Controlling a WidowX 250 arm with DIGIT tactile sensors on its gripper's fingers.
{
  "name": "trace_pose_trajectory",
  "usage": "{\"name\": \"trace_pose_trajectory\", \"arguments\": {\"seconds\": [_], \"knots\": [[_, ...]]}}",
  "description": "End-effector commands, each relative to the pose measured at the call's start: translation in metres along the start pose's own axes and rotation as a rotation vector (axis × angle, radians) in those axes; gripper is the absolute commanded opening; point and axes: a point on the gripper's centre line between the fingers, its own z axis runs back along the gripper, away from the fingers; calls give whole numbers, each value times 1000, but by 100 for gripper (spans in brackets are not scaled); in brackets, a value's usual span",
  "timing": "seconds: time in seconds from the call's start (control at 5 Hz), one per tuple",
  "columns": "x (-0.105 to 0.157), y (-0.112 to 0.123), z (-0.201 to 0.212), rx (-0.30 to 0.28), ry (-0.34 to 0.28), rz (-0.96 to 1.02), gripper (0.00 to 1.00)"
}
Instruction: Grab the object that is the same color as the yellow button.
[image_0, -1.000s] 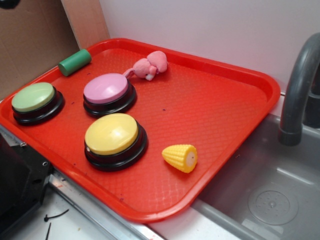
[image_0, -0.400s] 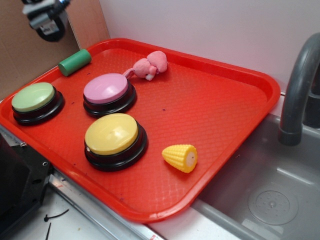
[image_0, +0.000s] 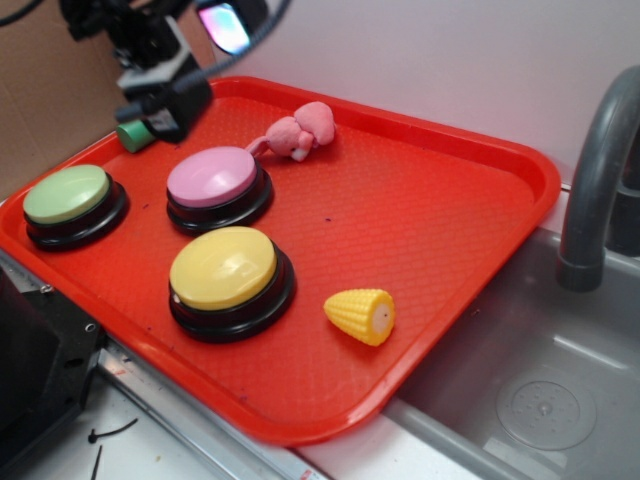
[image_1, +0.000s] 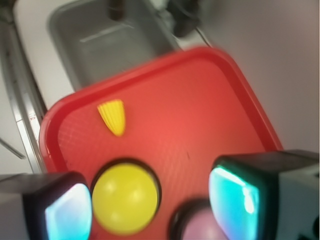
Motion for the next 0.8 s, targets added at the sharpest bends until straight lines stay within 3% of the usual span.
{"name": "trace_pose_trajectory", "arguments": {"seconds": [0.0,0.2,0.6], "knots": [[24,-25,-31,-90,15,-232,100],[30,-38,-63,-48,76,-96,100],[34,-35,-102,13,184,101,100]]}}
